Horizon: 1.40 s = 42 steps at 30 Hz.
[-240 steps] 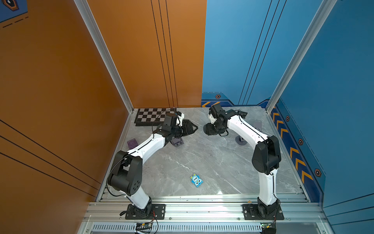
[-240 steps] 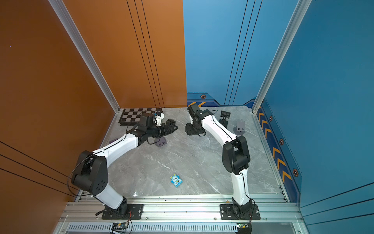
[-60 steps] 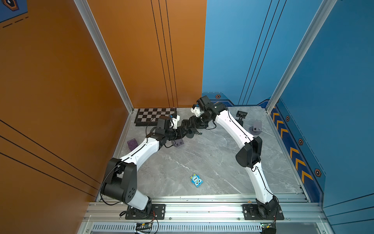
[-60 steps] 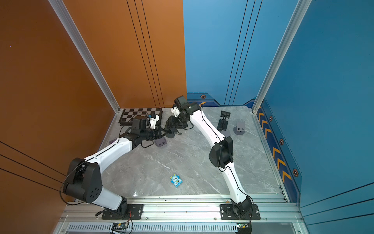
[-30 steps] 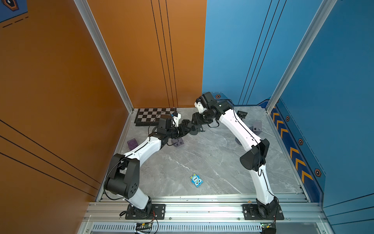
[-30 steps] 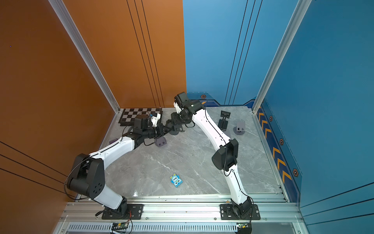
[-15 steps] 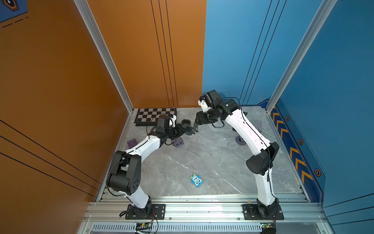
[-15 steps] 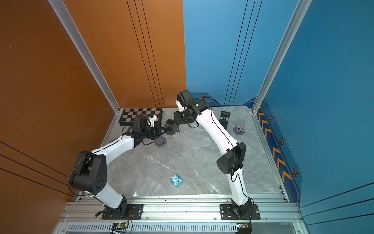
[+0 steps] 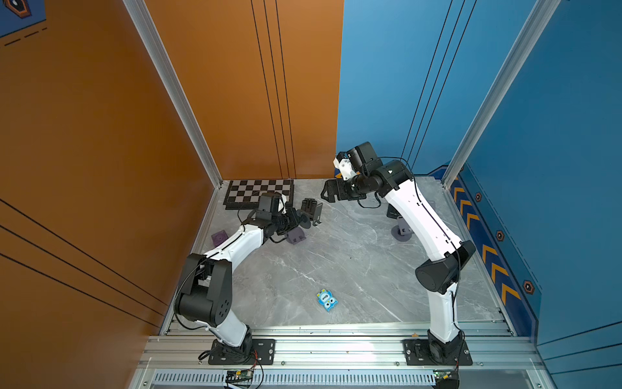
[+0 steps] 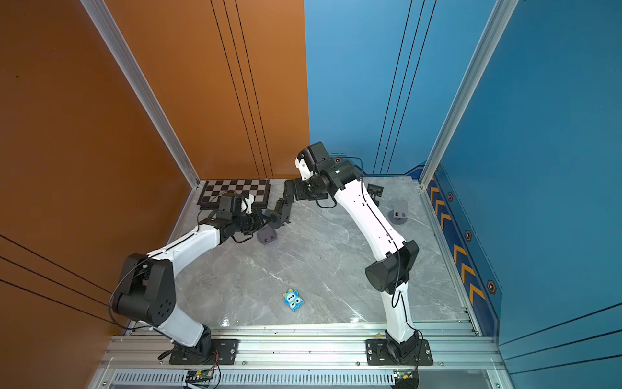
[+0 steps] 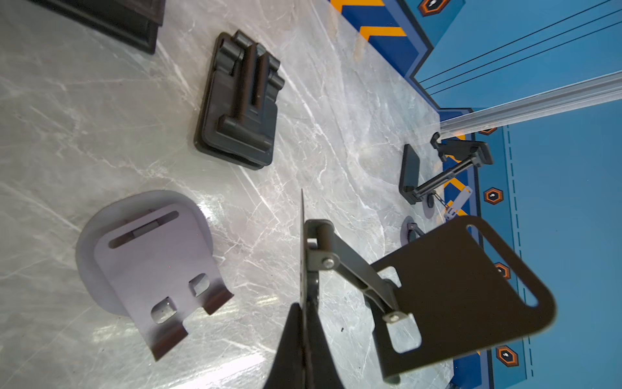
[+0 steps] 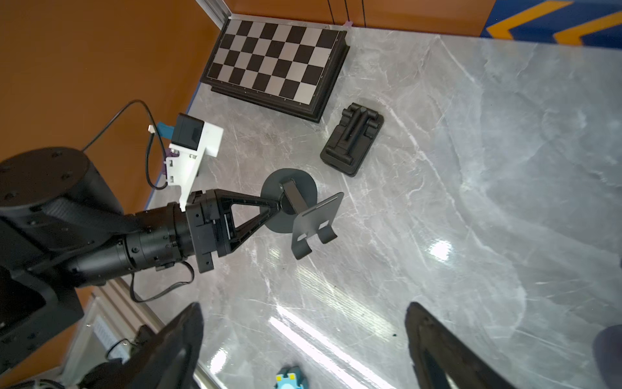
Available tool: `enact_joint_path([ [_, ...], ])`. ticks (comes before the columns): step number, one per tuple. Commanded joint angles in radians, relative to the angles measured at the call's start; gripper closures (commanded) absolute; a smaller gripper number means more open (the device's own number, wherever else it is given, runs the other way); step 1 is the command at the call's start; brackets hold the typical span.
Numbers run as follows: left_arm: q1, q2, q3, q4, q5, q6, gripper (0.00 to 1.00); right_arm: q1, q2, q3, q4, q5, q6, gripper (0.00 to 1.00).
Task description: Open the phone stand
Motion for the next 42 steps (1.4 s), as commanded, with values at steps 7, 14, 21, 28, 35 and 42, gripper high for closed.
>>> enact_joint_path([
  [7, 0.044, -0.118, -0.072, 0.177, 0.140, -0.059, 1.00, 0.005, -0.051, -0.229, 0.257, -0.214, 0.023, 0.00],
  [14, 0.054, -0.136, -0.084, 0.206, 0.167, -0.109, 1.00, 0.019, -0.078, -0.334, 0.359, -0.254, 0.020, 0.00],
  [21, 0.055, -0.145, -0.095, 0.214, 0.181, -0.129, 1.00, 0.036, -0.077, -0.338, 0.391, -0.219, -0.002, 0.00],
  [28, 0.057, -0.158, -0.102, 0.215, 0.193, -0.143, 1.00, 0.042, -0.042, -0.319, 0.414, -0.189, -0.018, 0.00],
  [35, 0.057, -0.174, -0.111, 0.215, 0.207, -0.153, 1.00, 0.043, -0.002, -0.267, 0.428, -0.165, -0.020, 0.00],
  [42, 0.056, -0.190, -0.124, 0.215, 0.212, -0.157, 1.00, 0.046, 0.049, -0.215, 0.428, -0.173, -0.012, 0.06],
])
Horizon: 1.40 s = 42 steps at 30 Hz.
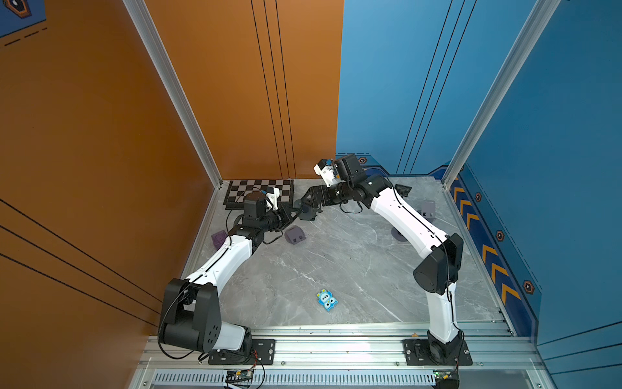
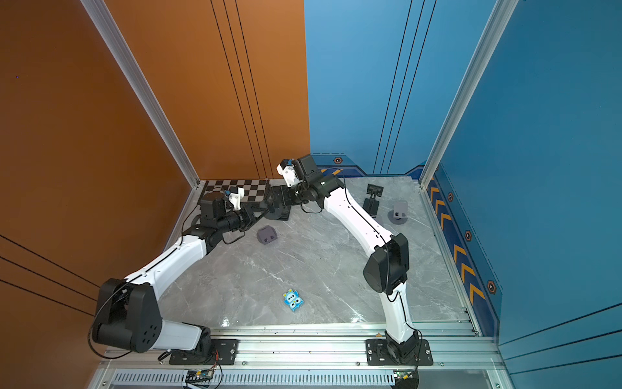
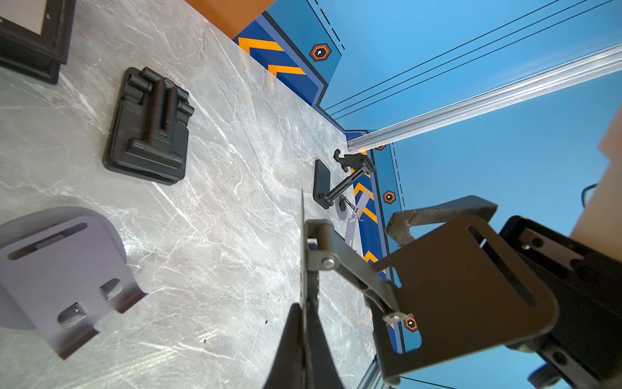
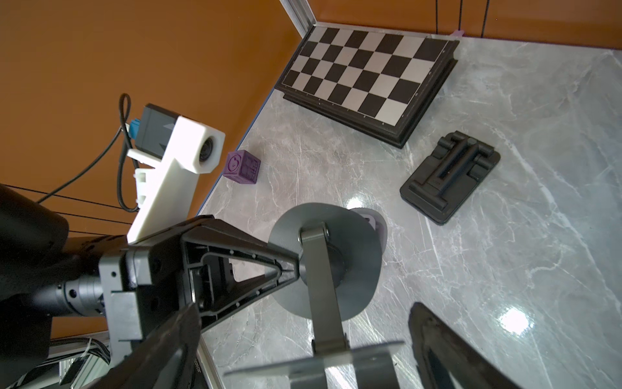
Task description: Open the phone stand
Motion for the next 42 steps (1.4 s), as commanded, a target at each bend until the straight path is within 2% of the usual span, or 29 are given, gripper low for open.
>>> enact_joint_path([
  [1, 0.010, -0.031, -0.016, 0.026, 0.030, -0.007, 1.00, 0.007, 0.041, 0.038, 0.013, 0.022, -0.011, 0.07],
  [5, 0.010, -0.035, -0.014, 0.027, 0.028, -0.007, 1.00, 0.011, 0.050, 0.044, 0.012, 0.019, -0.005, 0.16],
  [11, 0.013, -0.037, -0.008, 0.027, 0.025, -0.005, 1.00, 0.026, 0.056, 0.039, -0.004, 0.029, -0.014, 0.23],
  [15, 0.014, -0.038, -0.014, 0.028, 0.023, -0.005, 1.00, 0.030, 0.058, 0.045, -0.005, 0.041, -0.012, 0.31],
  [18, 0.016, -0.038, -0.018, 0.027, 0.021, -0.005, 1.00, 0.033, 0.062, 0.058, -0.011, 0.056, -0.008, 0.39],
  [22, 0.016, -0.034, -0.018, 0.027, 0.021, -0.005, 1.00, 0.030, 0.074, 0.080, -0.024, 0.078, -0.003, 0.57],
  [27, 0.013, -0.025, -0.007, 0.027, 0.024, -0.004, 1.00, 0.030, 0.099, 0.122, -0.048, 0.085, -0.001, 0.62],
  [30, 0.009, -0.023, 0.001, 0.026, 0.026, -0.003, 0.87, 0.030, 0.111, 0.137, -0.056, 0.095, 0.003, 0.63],
  [33, 0.003, -0.025, 0.014, 0.026, 0.030, -0.002, 0.64, 0.028, 0.115, 0.140, -0.067, 0.116, 0.003, 0.64],
  [34, 0.001, -0.026, 0.019, 0.027, 0.031, -0.002, 0.53, 0.026, 0.116, 0.140, -0.071, 0.123, 0.004, 0.64],
  [37, -0.001, -0.036, 0.026, 0.026, 0.024, 0.000, 0.03, 0.012, 0.115, 0.138, -0.080, 0.132, 0.007, 0.65],
  [42, 0.008, -0.068, -0.002, 0.026, -0.002, 0.001, 0.02, -0.032, 0.098, 0.117, -0.102, 0.156, 0.000, 0.65],
])
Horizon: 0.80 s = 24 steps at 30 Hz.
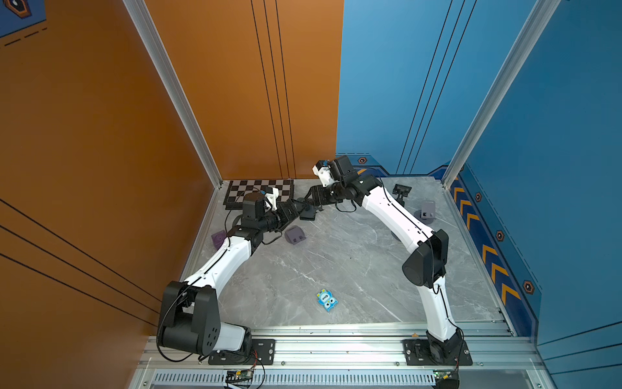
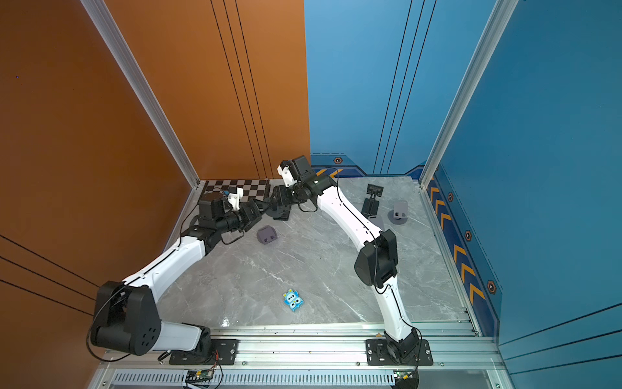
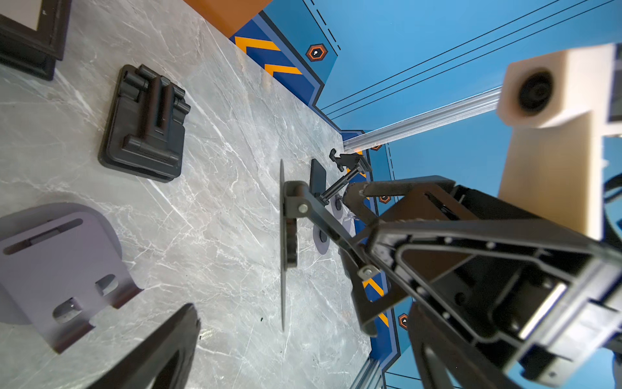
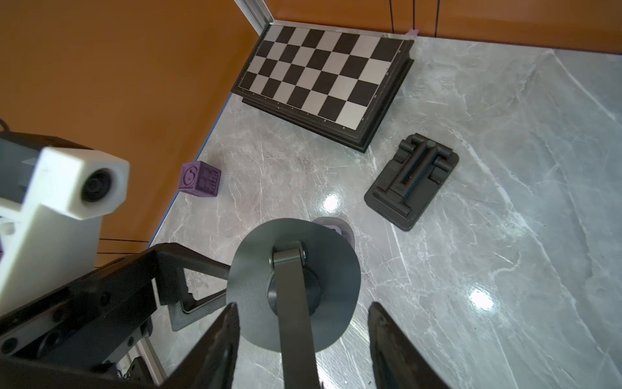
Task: Open the phone stand
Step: Open the phone stand, then place the phone stand at the center of the board.
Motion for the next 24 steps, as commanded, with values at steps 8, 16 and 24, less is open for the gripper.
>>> enact_joint_path([
  [8, 0.016, -0.105, -0.038, -0.056, -0.062, 0.057, 0.02, -0.135, -0.079, -0.115, -0.039, 0.091, -0.012, 0.65],
  [16, 0.016, -0.137, -0.087, -0.075, -0.069, 0.057, 0.02, -0.215, -0.041, -0.148, -0.076, 0.339, -0.061, 0.66],
  [24, 0.016, -0.134, -0.067, -0.147, -0.066, 0.091, 0.02, -0.260, 0.099, -0.050, -0.089, 0.523, -0.088, 0.65],
])
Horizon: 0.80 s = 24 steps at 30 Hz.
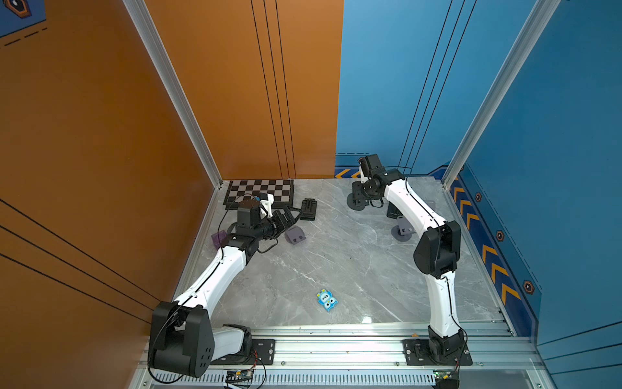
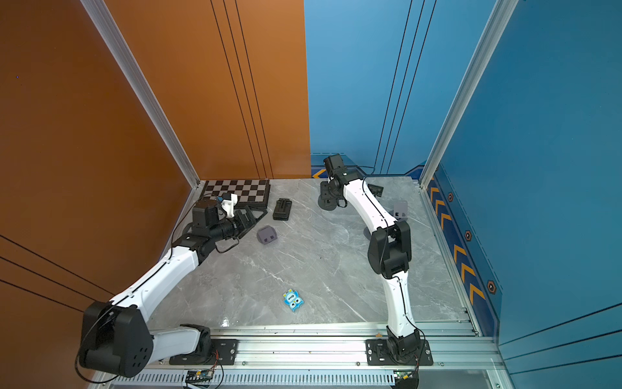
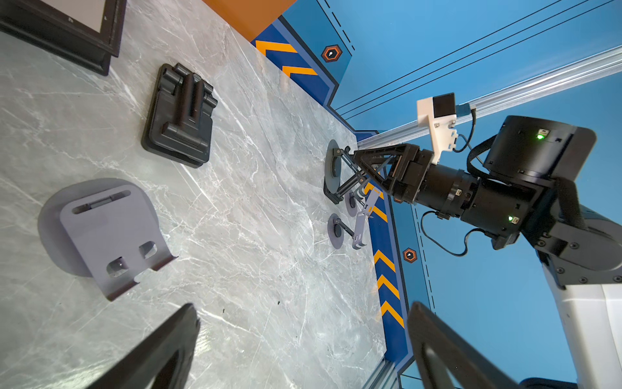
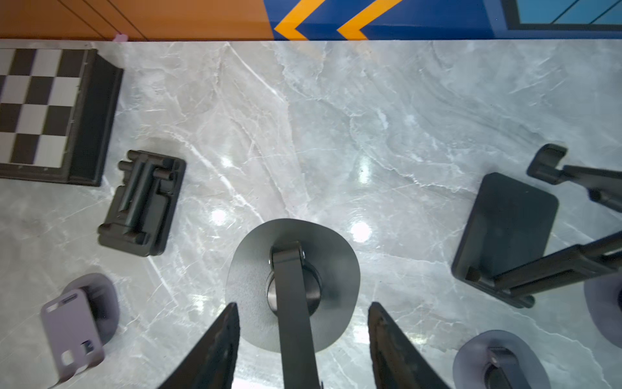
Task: Open the phone stand
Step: Place the phone stand at the center of the board.
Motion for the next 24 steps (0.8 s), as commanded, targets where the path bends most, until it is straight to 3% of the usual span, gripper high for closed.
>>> enact_joint_path([
  [1, 0.006, -0.015, 0.013, -0.054, -0.013, 0.042, 0.02, -0.018, 0.072, 0.066, -0.038, 0.146, -0.035, 0.65],
  [5, 0.006, -0.004, 0.031, -0.066, -0.009, 0.049, 0.02, -0.035, 0.135, 0.124, -0.052, 0.195, -0.047, 0.63],
  [18, -0.003, 0.045, 0.065, -0.081, -0.016, 0.053, 0.02, -0.112, 0.264, 0.180, -0.081, 0.094, -0.024, 0.60],
  [22, -0.016, 0.066, 0.075, -0.080, -0.025, 0.050, 0.02, -0.126, 0.275, 0.178, -0.091, 0.072, -0.018, 0.56],
  [24, -0.027, 0.077, 0.086, -0.080, -0.033, 0.050, 0.02, -0.130, 0.276, 0.179, -0.092, 0.062, -0.019, 0.49],
])
